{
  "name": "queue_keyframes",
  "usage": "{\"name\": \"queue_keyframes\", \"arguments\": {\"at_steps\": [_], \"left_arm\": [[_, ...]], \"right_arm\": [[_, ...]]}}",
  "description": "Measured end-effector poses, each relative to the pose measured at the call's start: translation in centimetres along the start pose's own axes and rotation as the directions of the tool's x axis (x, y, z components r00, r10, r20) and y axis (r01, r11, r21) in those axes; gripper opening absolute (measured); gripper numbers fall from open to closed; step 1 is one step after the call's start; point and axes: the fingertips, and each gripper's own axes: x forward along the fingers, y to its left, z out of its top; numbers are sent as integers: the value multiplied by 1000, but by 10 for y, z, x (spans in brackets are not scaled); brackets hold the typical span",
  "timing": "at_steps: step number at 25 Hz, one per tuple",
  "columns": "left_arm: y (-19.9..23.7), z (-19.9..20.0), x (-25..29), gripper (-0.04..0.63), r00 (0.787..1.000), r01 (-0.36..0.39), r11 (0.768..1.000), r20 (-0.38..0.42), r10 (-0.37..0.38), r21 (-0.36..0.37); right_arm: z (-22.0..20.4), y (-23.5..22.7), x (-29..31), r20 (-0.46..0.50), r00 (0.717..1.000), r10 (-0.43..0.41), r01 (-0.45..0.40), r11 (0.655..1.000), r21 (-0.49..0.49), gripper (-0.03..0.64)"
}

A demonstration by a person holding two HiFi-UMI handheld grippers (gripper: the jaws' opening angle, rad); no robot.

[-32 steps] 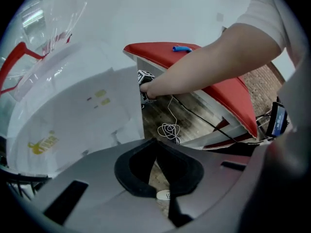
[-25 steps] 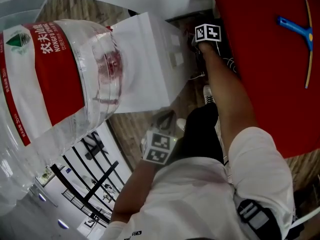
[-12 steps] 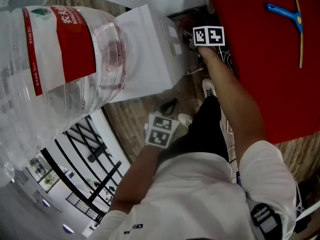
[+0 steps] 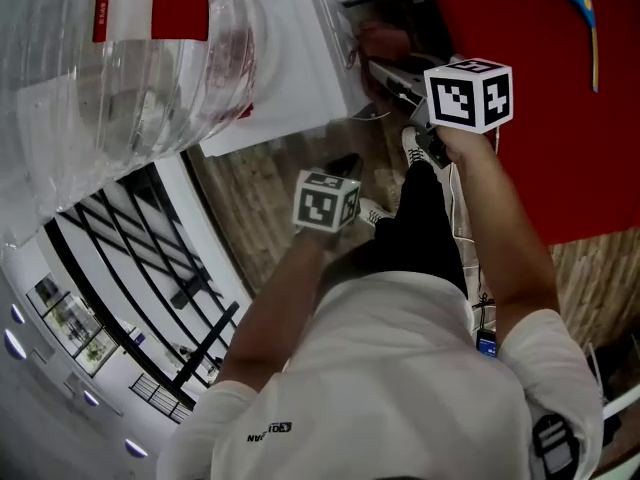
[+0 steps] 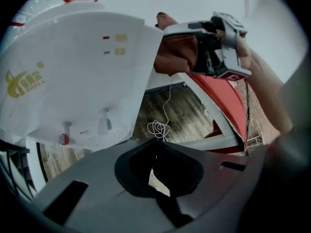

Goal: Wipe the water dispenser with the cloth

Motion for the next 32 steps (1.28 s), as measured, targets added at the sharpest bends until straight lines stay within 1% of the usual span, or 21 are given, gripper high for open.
{"name": "queue_keyframes", "arguments": {"at_steps": [3,6,9,15,18,23,26,29,32], "left_arm": [[1,-17,3,-11,999,-14,1000,-33,14,-2],[6,-26,5,-11,998,-28,1000,-56,28,-13],[12,-26,8,-11,997,-37,999,-66,34,-36],[17,-28,16,-11,996,-49,997,-81,44,-58],[19,-28,20,-11,995,-55,996,-89,49,-66],[21,-29,18,-11,993,-63,996,-101,57,-62],[23,-33,18,-11,992,-72,994,-105,63,-79],[26,-37,17,-11,991,-84,992,-113,73,-98],[33,-39,18,-11,989,-100,988,-119,86,-116]], "right_arm": [[-8,33,-12,0,1000,13,-13,999,-47,57],[-14,58,-16,-11,998,58,-59,996,-68,57],[-15,57,-12,-16,997,77,-78,995,-56,57],[-30,2,12,-47,999,13,-11,999,40,57],[-44,-33,29,-83,996,-20,27,996,91,57],[-70,-82,63,-144,988,-47,69,986,152,57],[-88,-113,81,-187,979,-85,117,979,168,57],[-108,-139,96,-244,963,-116,158,974,160,57],[-129,-165,109,-289,947,-141,197,965,172,57]]}}
